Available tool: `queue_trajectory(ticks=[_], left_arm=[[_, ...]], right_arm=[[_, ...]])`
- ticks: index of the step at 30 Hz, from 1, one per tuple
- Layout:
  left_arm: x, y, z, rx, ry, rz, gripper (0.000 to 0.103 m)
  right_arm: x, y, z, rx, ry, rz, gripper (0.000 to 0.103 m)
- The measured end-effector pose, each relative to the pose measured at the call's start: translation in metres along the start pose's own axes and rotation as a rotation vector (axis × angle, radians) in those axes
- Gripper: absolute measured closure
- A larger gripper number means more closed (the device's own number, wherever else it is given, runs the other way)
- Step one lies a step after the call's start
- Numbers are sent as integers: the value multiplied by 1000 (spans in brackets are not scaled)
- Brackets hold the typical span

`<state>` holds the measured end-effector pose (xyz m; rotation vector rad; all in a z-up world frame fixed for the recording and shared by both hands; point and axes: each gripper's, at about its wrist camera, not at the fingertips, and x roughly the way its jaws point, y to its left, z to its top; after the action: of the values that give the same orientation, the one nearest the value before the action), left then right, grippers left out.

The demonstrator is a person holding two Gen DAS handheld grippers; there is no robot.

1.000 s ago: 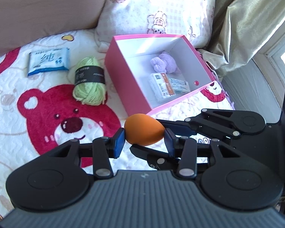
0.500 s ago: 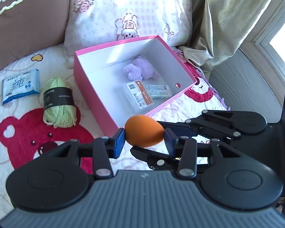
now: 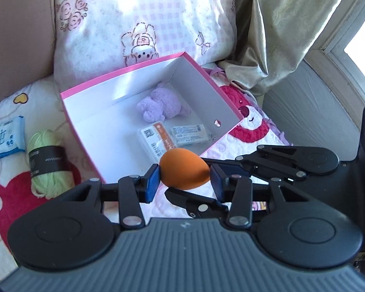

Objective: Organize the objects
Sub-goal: 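Carry the orange sponge with the right tool over the pink box, then open the right tool to drop the sponge into the box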

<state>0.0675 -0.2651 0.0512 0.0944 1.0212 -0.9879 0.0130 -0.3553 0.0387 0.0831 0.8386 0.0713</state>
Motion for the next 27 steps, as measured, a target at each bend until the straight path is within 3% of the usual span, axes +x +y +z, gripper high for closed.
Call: queue_trajectory(ticks=[10, 15, 27], left_arm=[[57, 1, 35, -26, 46, -63, 60], [91, 12, 44, -85, 69, -84, 60], [145, 20, 59, -128, 72, -49, 59]], right_arm=[[24, -59, 19, 133, 36, -30, 56], [44, -83, 22, 202, 61, -36, 56], [85, -121, 22, 321, 70, -41, 56]])
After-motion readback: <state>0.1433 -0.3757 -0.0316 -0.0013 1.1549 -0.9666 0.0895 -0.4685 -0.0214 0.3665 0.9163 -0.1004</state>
